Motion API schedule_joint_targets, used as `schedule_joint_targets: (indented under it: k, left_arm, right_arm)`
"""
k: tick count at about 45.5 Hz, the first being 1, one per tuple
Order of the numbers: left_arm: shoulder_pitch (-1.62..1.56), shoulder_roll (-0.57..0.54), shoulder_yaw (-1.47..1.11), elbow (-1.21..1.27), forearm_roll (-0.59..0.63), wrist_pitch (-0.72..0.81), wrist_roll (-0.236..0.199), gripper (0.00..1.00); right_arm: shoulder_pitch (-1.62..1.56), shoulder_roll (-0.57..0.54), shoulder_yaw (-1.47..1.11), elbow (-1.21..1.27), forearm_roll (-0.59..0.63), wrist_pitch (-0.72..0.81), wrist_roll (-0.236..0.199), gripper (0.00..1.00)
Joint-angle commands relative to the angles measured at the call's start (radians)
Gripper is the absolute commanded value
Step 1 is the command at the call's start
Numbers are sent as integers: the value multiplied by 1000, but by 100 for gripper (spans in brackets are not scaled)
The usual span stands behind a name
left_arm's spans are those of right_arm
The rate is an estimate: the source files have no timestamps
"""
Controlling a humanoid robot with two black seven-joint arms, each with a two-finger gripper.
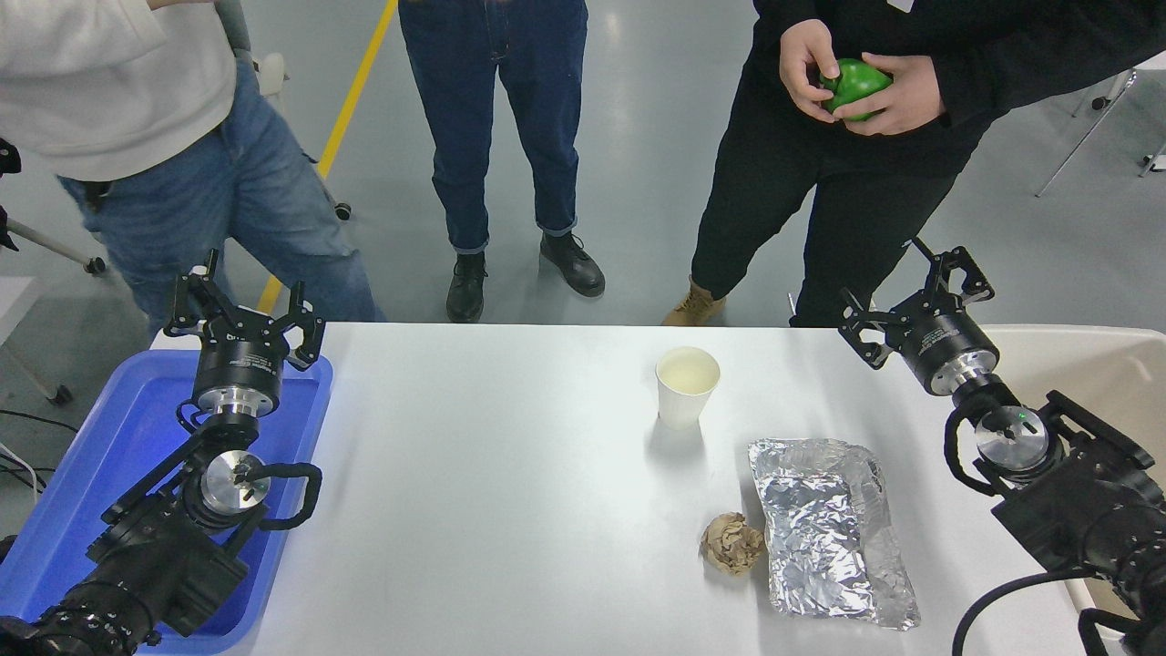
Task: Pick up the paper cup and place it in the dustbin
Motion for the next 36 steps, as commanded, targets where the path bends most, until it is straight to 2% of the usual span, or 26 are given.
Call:
schedule_joint_targets:
  k: [1, 16, 27, 33, 36]
  left_arm:
    - [0, -1, -2, 0, 0, 0, 0, 99]
    - [-1, 1, 0, 0, -2, 0, 0, 99]
    - [-1, 1, 0, 0, -2, 0, 0, 99]
    - [-1, 1, 0, 0, -2, 0, 0, 99]
    - [-1, 1, 0, 0, -2, 0, 0, 99]
  right_arm:
    - [3, 1, -1, 2, 0, 0, 0, 100]
    - [5, 5, -4, 3, -6, 3, 0, 100]
    - [81, -13, -70, 20, -85, 1, -3, 100]
    - [169, -113, -166, 34, -185, -2, -8, 100]
    - [174, -243, -241, 130, -207, 1, -8, 100]
